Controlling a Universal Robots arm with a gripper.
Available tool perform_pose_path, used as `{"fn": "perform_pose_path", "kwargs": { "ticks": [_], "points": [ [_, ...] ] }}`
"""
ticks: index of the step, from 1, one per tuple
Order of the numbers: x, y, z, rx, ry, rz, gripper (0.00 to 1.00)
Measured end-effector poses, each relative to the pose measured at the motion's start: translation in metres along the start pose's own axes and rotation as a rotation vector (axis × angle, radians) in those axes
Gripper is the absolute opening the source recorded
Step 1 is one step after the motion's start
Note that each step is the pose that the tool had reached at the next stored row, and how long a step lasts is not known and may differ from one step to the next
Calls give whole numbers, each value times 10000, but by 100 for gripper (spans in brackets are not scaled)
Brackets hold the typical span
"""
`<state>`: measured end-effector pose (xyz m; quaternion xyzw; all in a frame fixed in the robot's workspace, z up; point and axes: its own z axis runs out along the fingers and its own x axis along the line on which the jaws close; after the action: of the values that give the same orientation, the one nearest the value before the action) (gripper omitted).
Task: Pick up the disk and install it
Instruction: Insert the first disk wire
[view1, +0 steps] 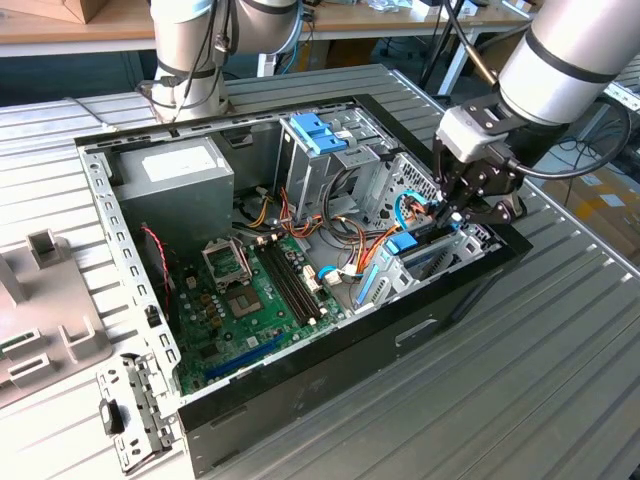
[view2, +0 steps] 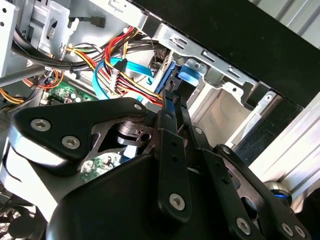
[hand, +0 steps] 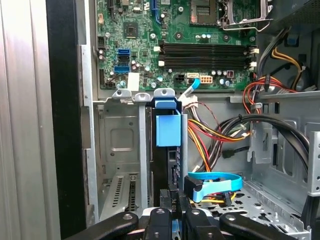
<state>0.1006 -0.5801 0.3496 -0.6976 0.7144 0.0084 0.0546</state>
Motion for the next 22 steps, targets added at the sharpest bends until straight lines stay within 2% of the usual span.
{"fn": "perform_pose_path", "kwargs": {
  "ticks": [9,22],
  "points": [
    [-40,-20,44,-3,-11,-10,17],
    [-35,-15,111,-3,-32,-9,17]
  ]
}}
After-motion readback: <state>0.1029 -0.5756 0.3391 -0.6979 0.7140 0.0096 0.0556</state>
